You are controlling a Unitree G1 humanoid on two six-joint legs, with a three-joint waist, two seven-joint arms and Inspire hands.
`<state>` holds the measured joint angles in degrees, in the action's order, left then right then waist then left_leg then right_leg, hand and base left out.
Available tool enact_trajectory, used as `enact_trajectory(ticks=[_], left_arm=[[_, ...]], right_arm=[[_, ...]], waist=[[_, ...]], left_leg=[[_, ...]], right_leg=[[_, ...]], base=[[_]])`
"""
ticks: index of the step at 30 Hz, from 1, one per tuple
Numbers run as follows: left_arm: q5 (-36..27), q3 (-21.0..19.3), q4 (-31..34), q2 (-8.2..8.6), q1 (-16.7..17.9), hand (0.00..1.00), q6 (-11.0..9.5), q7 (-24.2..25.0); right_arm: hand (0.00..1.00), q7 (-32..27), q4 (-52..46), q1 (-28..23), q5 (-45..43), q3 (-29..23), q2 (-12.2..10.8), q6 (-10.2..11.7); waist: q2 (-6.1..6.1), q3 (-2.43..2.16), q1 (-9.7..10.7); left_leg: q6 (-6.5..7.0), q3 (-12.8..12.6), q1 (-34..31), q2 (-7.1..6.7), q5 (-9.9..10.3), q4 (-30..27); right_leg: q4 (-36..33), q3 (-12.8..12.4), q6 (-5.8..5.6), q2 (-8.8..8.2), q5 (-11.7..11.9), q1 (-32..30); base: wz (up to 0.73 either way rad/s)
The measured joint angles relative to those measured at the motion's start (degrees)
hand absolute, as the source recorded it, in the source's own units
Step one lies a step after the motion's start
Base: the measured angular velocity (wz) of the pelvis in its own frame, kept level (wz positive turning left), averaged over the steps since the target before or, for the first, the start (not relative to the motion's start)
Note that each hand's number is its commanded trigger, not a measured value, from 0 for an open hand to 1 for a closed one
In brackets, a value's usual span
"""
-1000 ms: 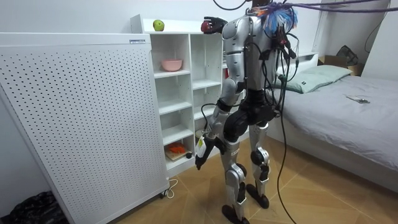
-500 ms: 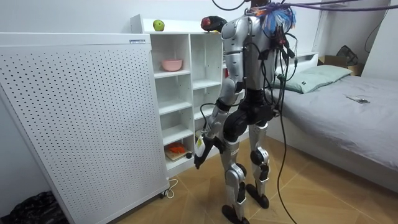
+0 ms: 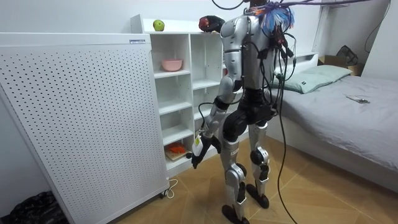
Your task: Arrange fruit in the closet
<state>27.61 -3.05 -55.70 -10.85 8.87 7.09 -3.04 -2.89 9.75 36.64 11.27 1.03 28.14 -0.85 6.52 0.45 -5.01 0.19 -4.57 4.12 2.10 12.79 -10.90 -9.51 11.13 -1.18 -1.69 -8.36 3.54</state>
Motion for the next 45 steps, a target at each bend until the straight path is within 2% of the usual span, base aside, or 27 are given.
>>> enact_trajectory(ticks=[1,2,5,8,10,12,16,21,25,29,34,36,39,41,45], left_arm=[[0.09,0.0,-0.12,0.08,-0.01,0.0,0.02,0.0],[0.16,0.01,-0.22,0.2,0.03,0.0,0.0,0.0],[0.14,0.02,-0.41,0.18,0.19,0.0,-0.08,-0.22],[0.17,0.73,-1.85,0.12,0.07,0.0,-0.28,-0.65],[0.15,1.28,-2.16,0.11,0.2,0.0,-0.42,-0.82],[0.22,2.16,-2.81,0.24,0.24,0.0,-0.38,-0.82],[0.14,2.91,-3.15,0.31,0.09,0.0,-0.37,-0.86],[0.1,6.32,-4.16,0.42,-0.03,0.0,0.01,-1.01],[0.1,7.88,-5.03,0.6,-0.62,0.0,0.01,-1.47],[-0.64,8.97,-5.32,0.78,-1.38,0.0,-0.04,-1.81],[-4.89,10.85,-8.52,1.01,-5.62,0.0,-0.17,-2.67],[-7.84,12.24,-8.96,1.28,-6.76,0.0,-0.96,-3.64],[-10.86,12.54,-9.14,1.34,-7.37,0.0,-2.09,-4.25],[-12.48,12.56,-9.74,1.44,-8.14,0.0,-2.47,-4.25],[-14.27,13.39,-11.97,1.44,-9.04,0.0,-2.98,-5.63]], right_arm=[[1.0,0.07,-1.0,-0.4,-0.39,0.0,-0.25,-0.1],[1.0,0.18,-3.51,-1.6,-1.34,-0.01,-0.72,-0.33],[1.0,1.37,-10.7,-5.32,-3.67,0.35,-1.29,-0.47],[1.0,3.0,-13.86,-7.51,-4.65,1.17,-1.57,-0.48],[1.0,3.36,-15.94,-9.13,-4.56,1.25,-2.36,-0.49],[1.0,4.38,-17.74,-9.92,-4.59,1.95,-4.05,-0.48],[1.0,5.65,-19.31,-11.19,-4.82,2.44,-6.3,-0.43],[1.0,7.0,-19.55,-14.62,-4.95,4.95,-8.93,-0.52],[1.0,7.3,-18.27,-18.33,-4.94,7.59,-10.19,-0.48],[1.0,7.35,-12.13,-21.13,-4.76,11.34,-11.63,-0.59],[1.0,6.56,3.12,-19.65,-0.23,11.33,-14.99,-0.17],[1.0,6.09,9.79,-19.62,0.43,11.31,-15.94,-0.01],[1.0,4.55,17.73,-19.26,2.37,11.15,-17.3,0.05],[1.0,4.06,21.6,-18.47,5.72,11.14,-17.34,0.13],[1.0,2.44,29.49,-16.33,11.58,11.03,-17.59,0.36]], waist=[[-0.2,-0.13,0.04],[-0.65,-0.5,0.04],[-1.57,-0.92,-0.09],[-1.83,-0.85,0.01],[-1.57,-0.75,-0.08],[-1.5,-0.51,-0.18],[-2.03,-0.09,-0.08],[-2.54,-0.37,-0.22],[-3.49,-0.24,-0.41],[-3.62,-0.17,-0.95],[-3.83,-0.07,-1.31],[-4.43,0.32,-1.48],[-5.43,0.8,-1.7],[-6.16,1.24,-1.55],[-7.02,1.68,-1.75]], left_leg=[[0.0,-0.04,-0.07,0.0,0.0,-0.04],[0.0,-0.12,-0.33,-0.03,0.0,-0.16],[-0.01,-0.16,-0.29,-0.05,-0.01,-0.17],[-0.09,-0.15,0.74,-0.02,-0.1,0.2],[-0.12,-0.3,0.57,0.01,-0.12,0.14],[-0.15,-0.98,0.45,0.09,-0.12,0.04],[-0.18,-1.33,0.3,0.22,-0.06,0.43],[-0.18,-1.43,-0.99,0.21,-0.09,-0.04],[-0.17,-1.53,-0.7,0.19,-0.1,0.15],[-0.16,-1.69,-2.08,0.14,-0.12,-0.06],[-0.1,-0.88,-6.17,0.09,-0.16,-2.33],[0.13,-0.15,-8.94,-0.13,-0.4,-3.47],[0.41,-0.01,-12.55,-0.37,-0.57,-5.0],[0.66,0.05,-15.2,-0.67,-0.83,-6.14],[1.22,-0.09,-20.3,-1.02,-1.23,-8.59]], right_leg=[[-0.03,0.02,0.0,0.0,0.0,-0.09],[-0.08,0.04,0.01,-0.04,0.01,-0.32],[-0.08,0.01,0.01,-0.05,0.01,-0.3],[-0.05,-0.03,0.01,-0.01,0.01,0.69],[-0.08,-0.29,0.01,0.03,0.01,0.64],[-0.13,-1.54,0.06,0.18,0.04,0.25],[-0.13,-1.86,0.28,0.4,0.18,0.06],[-0.27,-1.83,0.34,0.4,0.22,-1.44],[-0.14,-2.64,0.33,0.4,0.22,-1.56],[-0.2,-2.45,0.33,0.28,0.22,-2.93],[-1.22,-1.31,0.51,-0.14,0.33,-5.91],[-2.59,-0.14,0.52,-0.61,0.33,-8.43],[-4.32,-0.04,0.52,-1.07,0.33,-11.96],[-5.67,-0.13,0.53,-1.53,0.33,-14.76],[-9.82,-0.1,0.59,-2.73,0.24,-20.73]], base=[[0.0],[0.0],[0.0],[0.0],[-0.04],[-0.17],[-0.05],[0.0],[0.0],[-0.02],[0.11],[0.15],[0.03],[0.0],[0.0]])
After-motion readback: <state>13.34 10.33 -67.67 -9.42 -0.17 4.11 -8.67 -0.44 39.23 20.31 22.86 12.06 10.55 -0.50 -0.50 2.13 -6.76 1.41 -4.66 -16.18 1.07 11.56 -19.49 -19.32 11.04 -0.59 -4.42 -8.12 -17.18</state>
